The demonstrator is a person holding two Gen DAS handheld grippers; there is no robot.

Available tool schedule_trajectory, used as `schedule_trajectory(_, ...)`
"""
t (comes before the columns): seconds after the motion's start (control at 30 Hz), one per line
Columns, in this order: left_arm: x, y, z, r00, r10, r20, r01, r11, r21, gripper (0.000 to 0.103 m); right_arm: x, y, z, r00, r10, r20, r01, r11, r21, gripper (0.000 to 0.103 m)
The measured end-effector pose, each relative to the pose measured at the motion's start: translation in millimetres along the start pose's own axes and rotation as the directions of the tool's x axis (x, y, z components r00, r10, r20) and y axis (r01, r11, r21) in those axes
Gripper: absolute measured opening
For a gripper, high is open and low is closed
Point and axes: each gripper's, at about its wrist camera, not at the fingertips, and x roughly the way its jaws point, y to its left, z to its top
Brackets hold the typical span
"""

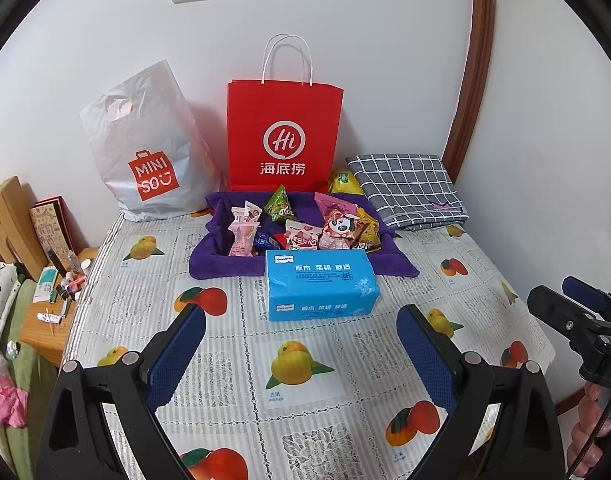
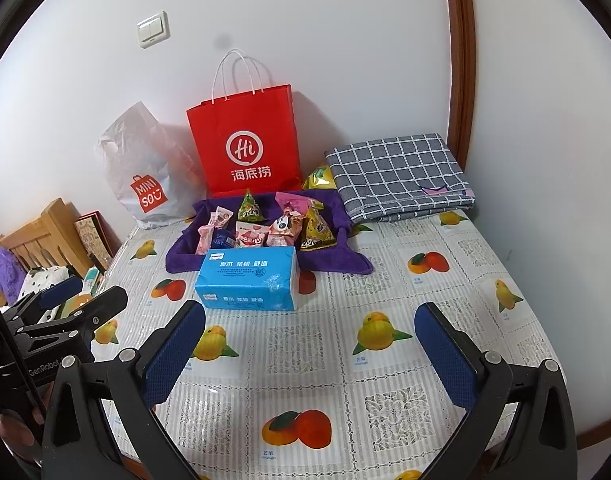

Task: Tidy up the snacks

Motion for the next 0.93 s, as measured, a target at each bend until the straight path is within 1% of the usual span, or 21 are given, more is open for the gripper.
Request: schedule_trajectory(0.93,5.5,2.9,1.2,1.000,0.002,0.005,-0.002,1.000,-0.001,0.097,0.8,4.5,4.4,1.000,0.007,0.011,-0.007,1.000,-0.007,0.103)
